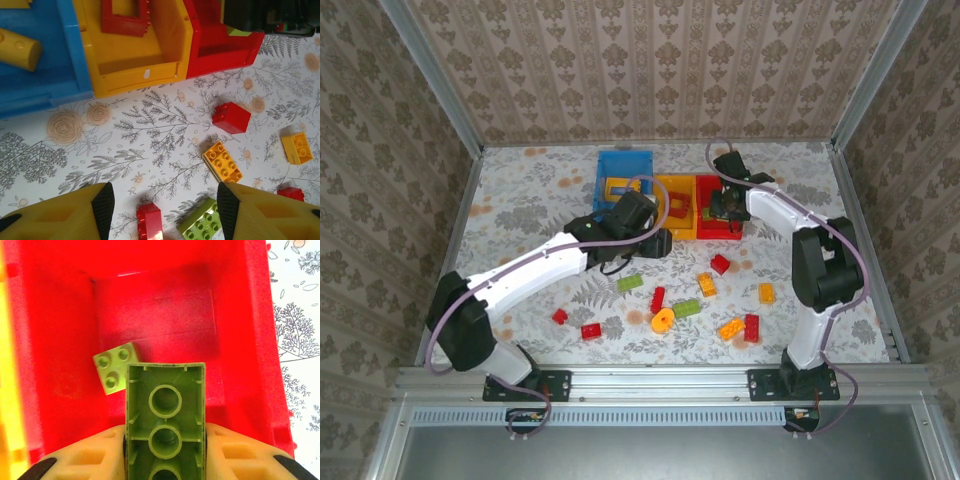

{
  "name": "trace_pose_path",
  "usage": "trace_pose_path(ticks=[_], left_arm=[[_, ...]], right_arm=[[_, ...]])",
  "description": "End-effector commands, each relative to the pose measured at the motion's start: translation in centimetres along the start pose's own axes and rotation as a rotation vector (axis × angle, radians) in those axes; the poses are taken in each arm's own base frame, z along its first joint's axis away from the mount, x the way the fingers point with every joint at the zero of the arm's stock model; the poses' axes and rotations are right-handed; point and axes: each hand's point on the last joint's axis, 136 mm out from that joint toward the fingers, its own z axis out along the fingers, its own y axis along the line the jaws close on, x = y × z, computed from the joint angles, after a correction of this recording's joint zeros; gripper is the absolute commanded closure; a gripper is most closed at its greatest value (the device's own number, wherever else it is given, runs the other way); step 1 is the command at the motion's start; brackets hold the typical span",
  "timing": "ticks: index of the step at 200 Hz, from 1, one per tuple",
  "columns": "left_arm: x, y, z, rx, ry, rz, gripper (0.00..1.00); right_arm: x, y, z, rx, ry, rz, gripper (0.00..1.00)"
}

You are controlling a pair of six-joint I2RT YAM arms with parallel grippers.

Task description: Sort the legos into containers by color

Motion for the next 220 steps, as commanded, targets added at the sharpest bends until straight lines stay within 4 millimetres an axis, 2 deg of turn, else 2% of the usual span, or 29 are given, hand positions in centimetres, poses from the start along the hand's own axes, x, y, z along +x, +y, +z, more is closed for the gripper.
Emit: trace_pose_path(ticks=[1,27,50,67,92,114,144,170,193,220], left_arm=[[-0.2,-0.9,0.4,0.014,0.016,0.057,0.41],[1.2,-1.3,1.7,0.027,0.08,0.093,0.41],[2.8,-0.9,2.4,0.005,0.154,0.118,0.41],[4.2,-0.4,2.4,-0.015,0.2,0.119,0.4],[6.6,0.4,1.7,-0.049,0.266,0.123,0.39],[9.1,1.3,1.2,-0.063,0.328,0.092,0.38],[11.9,1.5,2.4,-0.072,0.418,0.041,0.37],[12.2,0.8,4.2,-0.072,0.461,0.018,0.36],[12.5,0.0,5.8,-0.071,0.498,0.012,0.36],[13.8,0.9,7.3,-0.132,0.571,0.013,0.4]], right_arm=[[-0.2,0.8,0.1,-0.023,0.041,-0.018,0.6],[0.1,0.3,0.4,-0.002,0.054,-0.007,0.5],[0.1,0.3,-0.4,-0.01,0.031,-0.006,0.4],[-0.6,0.5,-2.0,-0.029,-0.012,-0.015,0.37],[-1.7,1.4,-5.6,-0.075,-0.11,-0.054,0.36],[-1.2,3.0,-8.8,-0.139,-0.198,-0.107,0.36],[3.0,5.1,-11.9,-0.295,-0.236,-0.156,0.35],[7.3,6.3,-14.3,-0.428,-0.23,-0.207,0.34],[10.3,5.5,-15.5,-0.458,-0.203,-0.213,0.34],[12.4,3.9,-16.1,-0.456,-0.179,-0.186,0.34]])
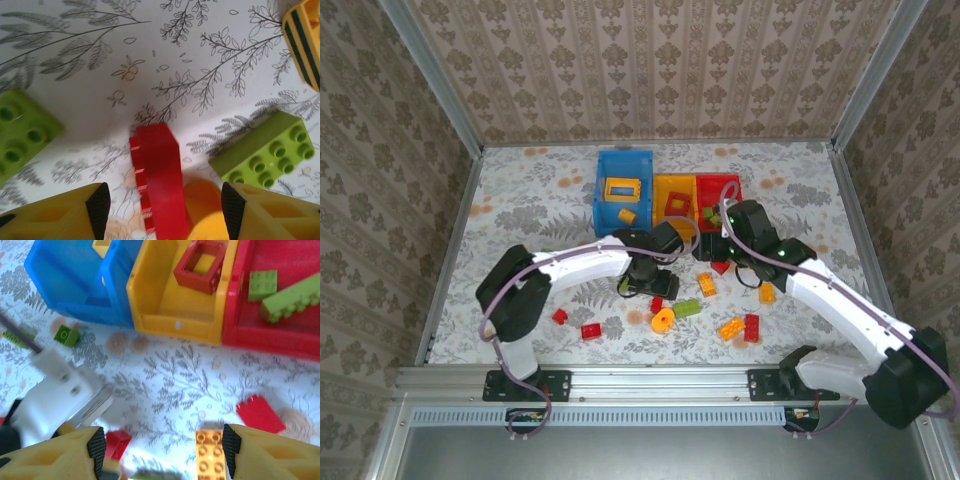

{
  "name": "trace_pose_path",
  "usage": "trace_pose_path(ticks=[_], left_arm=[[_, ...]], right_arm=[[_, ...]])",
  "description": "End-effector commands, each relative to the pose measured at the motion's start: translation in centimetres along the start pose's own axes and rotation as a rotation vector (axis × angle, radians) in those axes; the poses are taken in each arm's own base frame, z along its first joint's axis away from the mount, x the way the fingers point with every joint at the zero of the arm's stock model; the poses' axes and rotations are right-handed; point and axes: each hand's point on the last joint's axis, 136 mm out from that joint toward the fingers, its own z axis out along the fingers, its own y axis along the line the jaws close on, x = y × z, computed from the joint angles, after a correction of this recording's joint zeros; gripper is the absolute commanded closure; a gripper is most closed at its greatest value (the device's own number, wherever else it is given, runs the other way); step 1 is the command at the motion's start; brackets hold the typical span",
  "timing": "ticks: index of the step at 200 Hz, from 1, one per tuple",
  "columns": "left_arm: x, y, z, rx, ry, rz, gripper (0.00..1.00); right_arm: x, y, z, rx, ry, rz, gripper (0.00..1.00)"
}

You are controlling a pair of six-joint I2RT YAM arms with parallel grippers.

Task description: Sort the legos into containers by color

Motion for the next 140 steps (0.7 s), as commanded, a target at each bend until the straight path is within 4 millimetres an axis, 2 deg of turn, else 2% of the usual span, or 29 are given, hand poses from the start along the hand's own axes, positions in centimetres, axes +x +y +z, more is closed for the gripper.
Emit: trace_pose_path(ticks=[1,43,63,78,104,119,140], left_arm=[[0.6,-0.3,0.6,-0.016,0.063,-0.024,0.4],[0.6,0.5,2.0,-0.08,0.1,-0.022,0.66],[0.2,0.8,1.9,-0.101,0.08,-0.018,0.78],[-0.6,1.0,0.9,-0.129,0.043,-0.013,0.84],[-3.5,0.6,-2.3,-0.136,-0.05,-0.01,0.86],[-5.9,0.1,-4.1,-0.129,-0.102,-0.01,0.86],[-9.5,0.2,-5.7,-0.141,-0.159,-0.01,0.87]], right_arm=[[1.7,-0.1,-1.4,-0.023,0.019,0.04,0.34],[2.3,-0.5,-2.4,-0.015,0.01,0.064,0.35],[2.1,-0.5,-2.6,-0.014,-0.001,0.07,0.35],[1.9,-0.5,-2.8,-0.012,-0.008,0.074,0.35],[1.0,-0.8,-3.7,-0.004,-0.047,0.092,0.35],[0.2,-1.1,-4.3,0.002,-0.083,0.113,0.35],[-1.0,-1.7,-5.2,0.014,-0.141,0.152,0.36]])
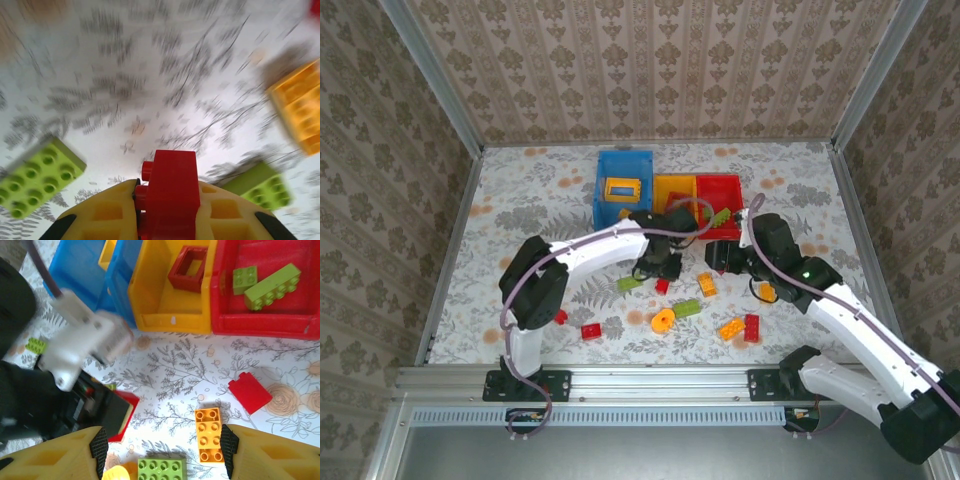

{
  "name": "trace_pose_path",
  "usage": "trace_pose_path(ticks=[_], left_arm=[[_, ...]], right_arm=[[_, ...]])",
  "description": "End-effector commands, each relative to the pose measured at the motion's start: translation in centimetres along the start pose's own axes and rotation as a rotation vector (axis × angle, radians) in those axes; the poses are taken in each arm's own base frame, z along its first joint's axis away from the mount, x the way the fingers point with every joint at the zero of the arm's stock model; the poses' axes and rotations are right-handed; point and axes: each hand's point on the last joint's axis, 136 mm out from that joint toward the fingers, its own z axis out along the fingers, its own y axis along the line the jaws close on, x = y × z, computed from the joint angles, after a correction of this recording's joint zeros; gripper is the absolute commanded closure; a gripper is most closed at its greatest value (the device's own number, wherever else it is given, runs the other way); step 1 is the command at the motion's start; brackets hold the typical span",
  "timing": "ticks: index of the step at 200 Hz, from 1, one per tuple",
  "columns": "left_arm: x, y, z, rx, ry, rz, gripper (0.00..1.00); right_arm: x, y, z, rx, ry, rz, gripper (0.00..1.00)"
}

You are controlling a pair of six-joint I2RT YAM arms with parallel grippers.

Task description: Sort the legos into containers by color

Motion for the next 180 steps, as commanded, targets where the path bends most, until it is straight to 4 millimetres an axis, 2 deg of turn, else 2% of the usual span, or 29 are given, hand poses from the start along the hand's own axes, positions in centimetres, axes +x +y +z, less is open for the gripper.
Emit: trace_pose_path(ticks=[1,27,47,87,108,131,141,157,180], left_arm=[[-4.0,1.3,-2.0,-0.056,-0.076,0.009,0.87],[-8.7,1.8,-2.8,-0.088,-0.147,0.009,0.87],[-11.9,2.1,-2.5,-0.124,-0.198,0.03,0.87],[-15.8,3.7,-0.4,-0.183,-0.231,0.023,0.87],[-16.8,4.0,0.6,-0.188,-0.245,0.03,0.86],[-17.0,3.6,1.6,-0.175,-0.243,0.05,0.82],[-16.9,3.5,1.8,-0.176,-0.239,0.054,0.76],[-16.6,3.4,1.7,-0.178,-0.232,0.058,0.6],[-16.6,3.1,0.5,-0.175,-0.246,0.056,0.53]], right_arm=[[-1.6,-0.7,-1.3,0.025,-0.071,0.057,0.36],[-2.9,-1.1,-2.2,0.025,-0.132,0.099,0.35],[-3.3,-1.2,-2.3,0.017,-0.141,0.113,0.35],[-3.0,-0.9,-2.3,-0.015,-0.125,0.123,0.35],[-2.7,-0.9,-2.2,-0.021,-0.115,0.133,0.35],[-2.4,-0.9,-2.0,-0.029,-0.103,0.139,0.35],[-2.2,-0.9,-1.8,-0.03,-0.094,0.141,0.35],[-1.8,-0.9,-1.4,-0.037,-0.075,0.144,0.34],[-1.4,-0.8,-1.0,-0.046,-0.057,0.14,0.33]])
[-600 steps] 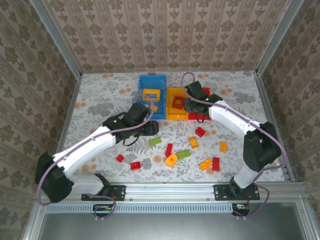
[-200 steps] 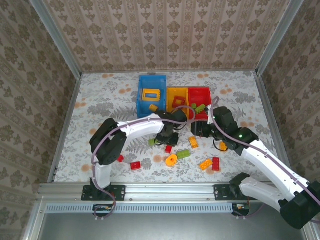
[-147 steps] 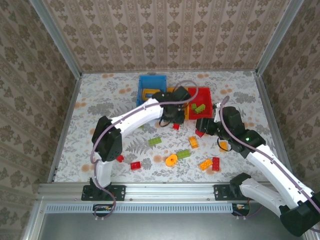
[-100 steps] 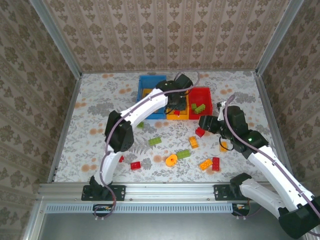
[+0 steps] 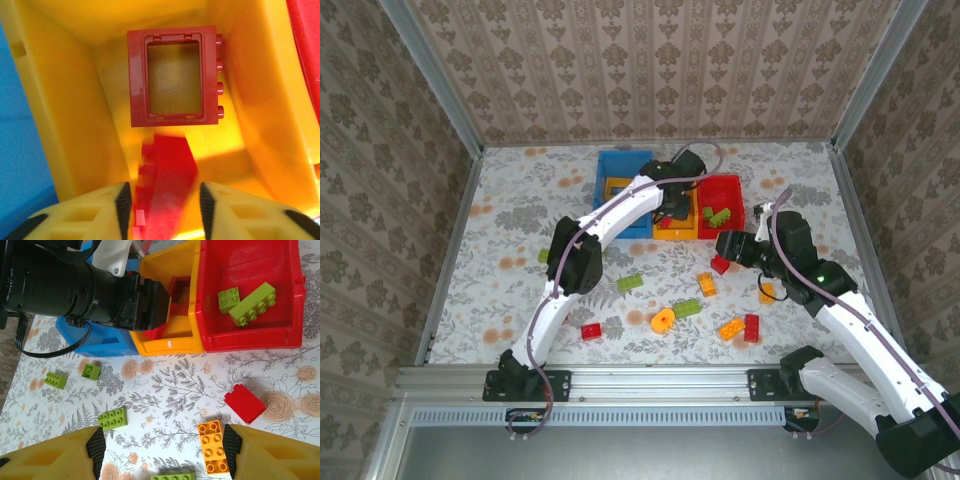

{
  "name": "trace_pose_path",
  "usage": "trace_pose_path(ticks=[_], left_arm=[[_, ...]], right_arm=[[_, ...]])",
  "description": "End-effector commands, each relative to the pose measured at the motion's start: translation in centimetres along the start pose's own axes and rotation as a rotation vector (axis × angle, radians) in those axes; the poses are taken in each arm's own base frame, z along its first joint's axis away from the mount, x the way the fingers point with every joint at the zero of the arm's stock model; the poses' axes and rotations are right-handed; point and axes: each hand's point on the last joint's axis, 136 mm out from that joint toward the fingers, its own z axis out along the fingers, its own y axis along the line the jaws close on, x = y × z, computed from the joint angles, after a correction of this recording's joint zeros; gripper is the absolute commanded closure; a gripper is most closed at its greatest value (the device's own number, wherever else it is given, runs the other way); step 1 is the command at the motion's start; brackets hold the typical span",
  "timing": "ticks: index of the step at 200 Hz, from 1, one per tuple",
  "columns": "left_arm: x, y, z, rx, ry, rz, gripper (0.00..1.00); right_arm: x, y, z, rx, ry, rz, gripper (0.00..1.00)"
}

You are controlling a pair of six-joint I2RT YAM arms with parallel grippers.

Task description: Sort the legos into containers by color

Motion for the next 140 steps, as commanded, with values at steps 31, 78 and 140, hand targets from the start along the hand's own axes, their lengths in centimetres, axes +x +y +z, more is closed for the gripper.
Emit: trace_pose_path(ticks=[31,78,140], left_arm=[[-1.6,0.2,-4.8,0.005,-0.073,-0.001,0.51],[-1.2,1.2,-10.8,0.031,-0.159,-0.027,0.46],[6.4,5.7,-15.6,0.08,-0.152,-0.167,0.45]], right_arm=[[1.1,-0.1,0.8,-0.018,0.047,-0.025,0.33],[2.1,-1.2,0.8,0.031,0.088,-0.062,0.34],[2.6,-0.3,0.5,0.067,0.157,-0.179,0.35]])
